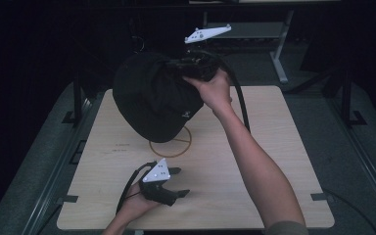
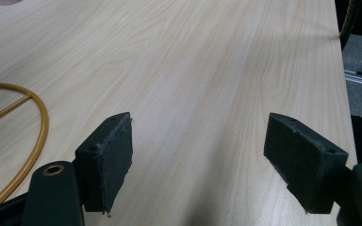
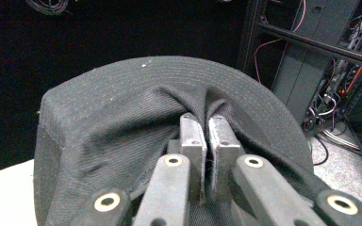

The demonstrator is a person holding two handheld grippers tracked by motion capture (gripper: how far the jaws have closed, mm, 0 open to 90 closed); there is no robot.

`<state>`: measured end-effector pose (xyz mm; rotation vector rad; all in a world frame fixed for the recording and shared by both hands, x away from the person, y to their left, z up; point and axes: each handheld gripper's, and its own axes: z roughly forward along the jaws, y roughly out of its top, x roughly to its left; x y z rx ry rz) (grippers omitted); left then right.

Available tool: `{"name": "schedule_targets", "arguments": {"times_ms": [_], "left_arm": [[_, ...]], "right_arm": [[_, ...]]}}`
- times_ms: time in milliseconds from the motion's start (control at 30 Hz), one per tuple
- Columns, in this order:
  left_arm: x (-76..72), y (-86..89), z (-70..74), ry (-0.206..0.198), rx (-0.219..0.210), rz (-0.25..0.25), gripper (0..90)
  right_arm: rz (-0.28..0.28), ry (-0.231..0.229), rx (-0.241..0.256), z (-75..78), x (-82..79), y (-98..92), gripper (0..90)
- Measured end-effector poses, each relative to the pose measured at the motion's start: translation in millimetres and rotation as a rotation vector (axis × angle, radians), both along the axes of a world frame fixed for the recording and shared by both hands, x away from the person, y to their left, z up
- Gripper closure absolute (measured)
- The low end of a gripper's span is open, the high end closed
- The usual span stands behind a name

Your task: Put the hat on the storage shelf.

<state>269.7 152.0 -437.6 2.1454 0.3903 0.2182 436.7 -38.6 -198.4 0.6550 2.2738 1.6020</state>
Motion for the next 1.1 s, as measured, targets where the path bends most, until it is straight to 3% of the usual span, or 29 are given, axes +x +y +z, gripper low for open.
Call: {"name": "schedule_targets", "arguments": {"times_ms": [733, 1000, 1100], "left_arm": [[-1.2, -4.6, -2.8, 0.002, 0.003, -0.014, 23.8], [-0.6, -6.5, -3.8, 0.002, -0.004, -0.025, 23.7], [-0.7, -6.5, -3.5, -0.001, -0.005, -0.026, 23.8]], "right_arm": [[0.0, 0.046, -0.025, -11.0, 30.0, 42.0, 86.1], [-0.008, 0.029, -0.174, -12.1, 36.7, 69.1, 85.6], [-0.017, 0.019, -0.254, -12.7, 38.2, 80.8, 84.4]]}}
